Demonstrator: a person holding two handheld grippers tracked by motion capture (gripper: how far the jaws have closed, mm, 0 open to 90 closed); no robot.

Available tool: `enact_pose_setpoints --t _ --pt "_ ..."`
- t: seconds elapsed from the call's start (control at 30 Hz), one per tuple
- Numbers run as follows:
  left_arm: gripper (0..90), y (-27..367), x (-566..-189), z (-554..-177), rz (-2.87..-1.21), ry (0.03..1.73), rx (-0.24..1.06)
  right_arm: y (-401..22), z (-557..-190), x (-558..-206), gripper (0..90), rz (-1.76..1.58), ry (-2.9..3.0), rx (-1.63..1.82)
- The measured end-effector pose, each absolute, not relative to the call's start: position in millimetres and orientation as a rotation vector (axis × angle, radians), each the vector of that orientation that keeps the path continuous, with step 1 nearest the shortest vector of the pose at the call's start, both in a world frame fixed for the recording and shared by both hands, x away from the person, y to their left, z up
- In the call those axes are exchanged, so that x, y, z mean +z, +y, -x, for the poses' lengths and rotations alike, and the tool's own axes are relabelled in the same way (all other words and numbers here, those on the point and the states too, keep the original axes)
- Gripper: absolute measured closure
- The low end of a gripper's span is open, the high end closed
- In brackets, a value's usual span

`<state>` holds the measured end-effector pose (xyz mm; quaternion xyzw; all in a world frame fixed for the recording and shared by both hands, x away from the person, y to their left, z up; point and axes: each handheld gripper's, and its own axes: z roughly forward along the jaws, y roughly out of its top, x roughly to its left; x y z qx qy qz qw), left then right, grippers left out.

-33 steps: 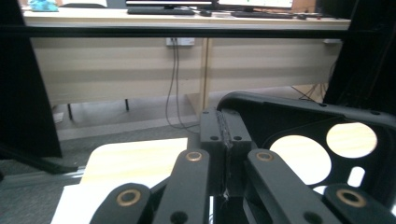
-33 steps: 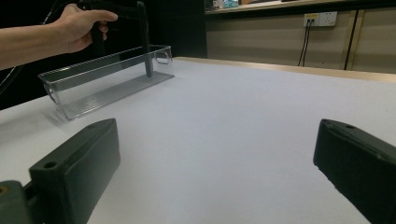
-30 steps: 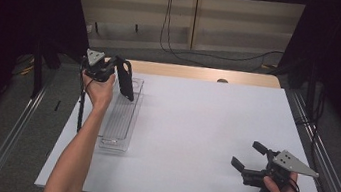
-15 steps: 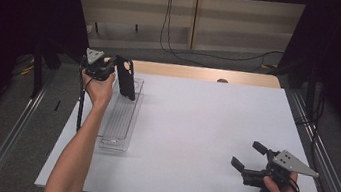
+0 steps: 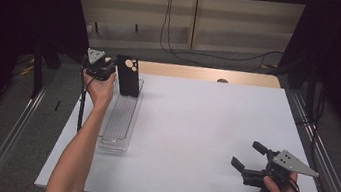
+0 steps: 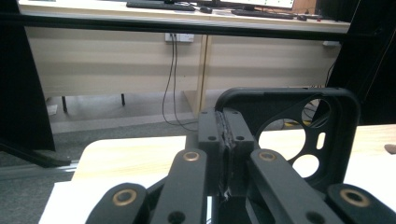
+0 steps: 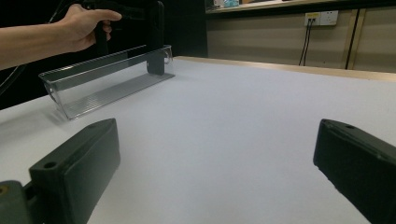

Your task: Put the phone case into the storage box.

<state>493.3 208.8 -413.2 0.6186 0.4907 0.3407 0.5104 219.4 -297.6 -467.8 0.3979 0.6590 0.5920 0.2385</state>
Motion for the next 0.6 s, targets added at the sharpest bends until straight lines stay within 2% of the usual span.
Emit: enact_pose_setpoints --t 0.6 --pt "85.6 205.7 -414.3 -494.8 -1.492 1.163 0.793 -298.2 -219.4 -467.8 0.3 -1.091 1.805 1.622"
